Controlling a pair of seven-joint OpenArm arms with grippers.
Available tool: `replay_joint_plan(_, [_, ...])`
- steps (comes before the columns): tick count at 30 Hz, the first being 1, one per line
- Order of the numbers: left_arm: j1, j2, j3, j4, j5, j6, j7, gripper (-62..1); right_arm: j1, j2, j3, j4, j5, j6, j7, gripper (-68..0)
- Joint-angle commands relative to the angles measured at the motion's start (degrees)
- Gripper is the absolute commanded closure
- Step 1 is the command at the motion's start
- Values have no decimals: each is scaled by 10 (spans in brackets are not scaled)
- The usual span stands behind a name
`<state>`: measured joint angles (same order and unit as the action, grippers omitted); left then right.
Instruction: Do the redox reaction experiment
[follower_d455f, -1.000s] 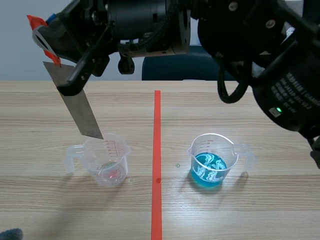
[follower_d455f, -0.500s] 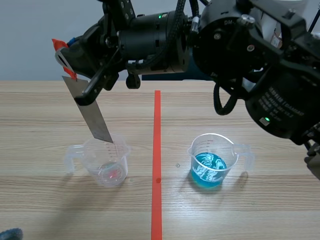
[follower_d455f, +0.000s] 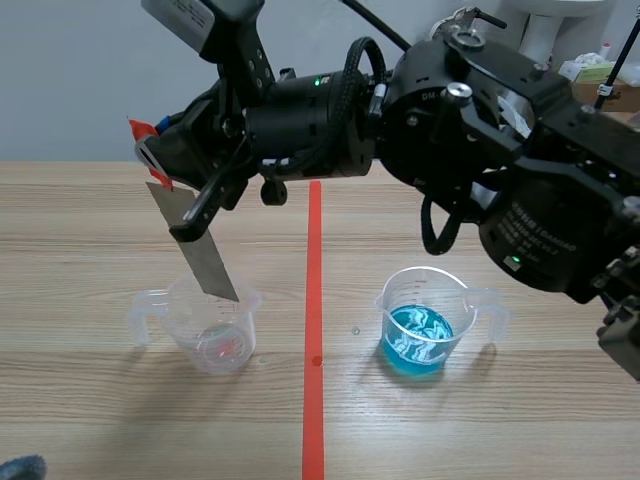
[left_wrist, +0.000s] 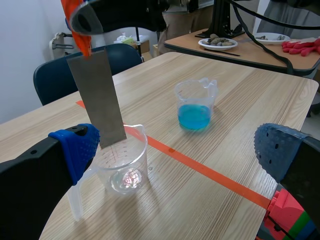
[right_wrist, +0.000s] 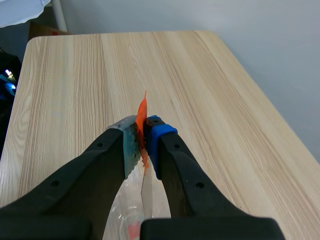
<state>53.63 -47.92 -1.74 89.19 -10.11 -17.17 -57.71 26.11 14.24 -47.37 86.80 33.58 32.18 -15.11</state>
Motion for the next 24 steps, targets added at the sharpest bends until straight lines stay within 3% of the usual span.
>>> replay_joint_plan(1, [-2,5,4,9,-6,-1,-12,-623,12,-6,-2,-1,-4,0,21,-9])
replay_joint_plan(11, [-2,5,4,9,-6,-1,-12,-623,12,-6,-34,-39,-57,0,72,-9])
replay_joint_plan(24, [-2,5,4,9,-8,-1,-12,-623,12,-6,-67,-98,-162,0,174,-9])
